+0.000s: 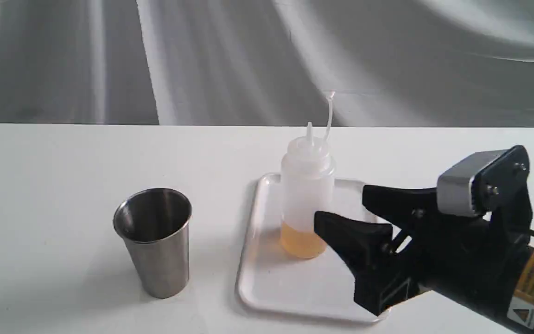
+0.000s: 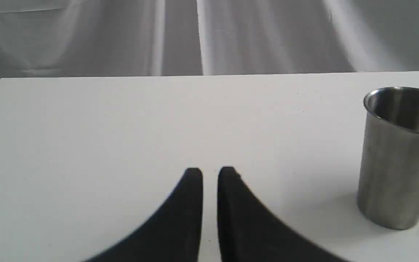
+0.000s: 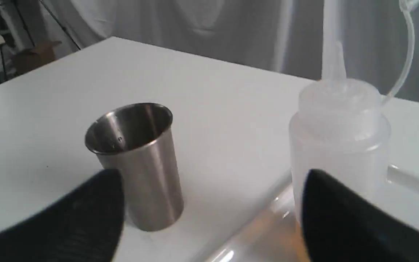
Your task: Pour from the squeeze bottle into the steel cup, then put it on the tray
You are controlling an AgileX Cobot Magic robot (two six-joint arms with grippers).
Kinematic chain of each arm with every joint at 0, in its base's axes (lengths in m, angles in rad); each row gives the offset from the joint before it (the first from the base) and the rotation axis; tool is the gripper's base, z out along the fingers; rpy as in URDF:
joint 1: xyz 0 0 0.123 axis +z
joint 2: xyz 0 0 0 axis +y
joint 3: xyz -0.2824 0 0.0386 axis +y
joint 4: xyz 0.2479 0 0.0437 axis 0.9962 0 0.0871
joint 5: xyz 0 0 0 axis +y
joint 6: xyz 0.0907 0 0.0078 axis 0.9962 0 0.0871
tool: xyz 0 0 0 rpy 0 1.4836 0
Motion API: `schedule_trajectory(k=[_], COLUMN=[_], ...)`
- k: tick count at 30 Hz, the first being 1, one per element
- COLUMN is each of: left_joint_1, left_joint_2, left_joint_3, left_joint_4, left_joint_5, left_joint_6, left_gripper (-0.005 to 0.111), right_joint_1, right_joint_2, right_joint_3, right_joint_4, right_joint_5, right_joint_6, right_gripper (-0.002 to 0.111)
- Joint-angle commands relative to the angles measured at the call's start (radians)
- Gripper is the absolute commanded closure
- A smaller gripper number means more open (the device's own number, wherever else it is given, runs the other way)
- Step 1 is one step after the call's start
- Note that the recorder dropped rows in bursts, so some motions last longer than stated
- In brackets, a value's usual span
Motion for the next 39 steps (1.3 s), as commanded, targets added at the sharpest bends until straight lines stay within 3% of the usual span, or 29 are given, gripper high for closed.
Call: schedule_trajectory(k=[1,6,21,39], left_joint_1=[-0.008,-0.008,-0.008,-0.008], left_joint_2=[-0.003,-0.003,-0.003,-0.003], left_joint_3=[0.004,0.004,0.004,0.004], left_joint_4=[-0.001,-0.001,-0.001,-0.001], left_joint_5=[-0.007,-0.007,-0.007,-0.007], left_joint_6=[-0.001,-0.001,0.0,-0.005], left_gripper=[0.098,0.098,0.098,0.098], right_joint_1=[0.004,0.004,0.004,0.023], right_joint_2=[-0.055,-0.109,-0.219,-0.221], right_joint_3=[0.005,0.005,0.149,0.149], right_joint_4=[-0.028,-0.08,-0.148,-0.237], right_joint_5=[0.0,0.0,-0.072,-0.072], right_joint_6=[0.018,0.037,0.051,0.051], right_gripper=[0.067,0.108,0.108,0.108])
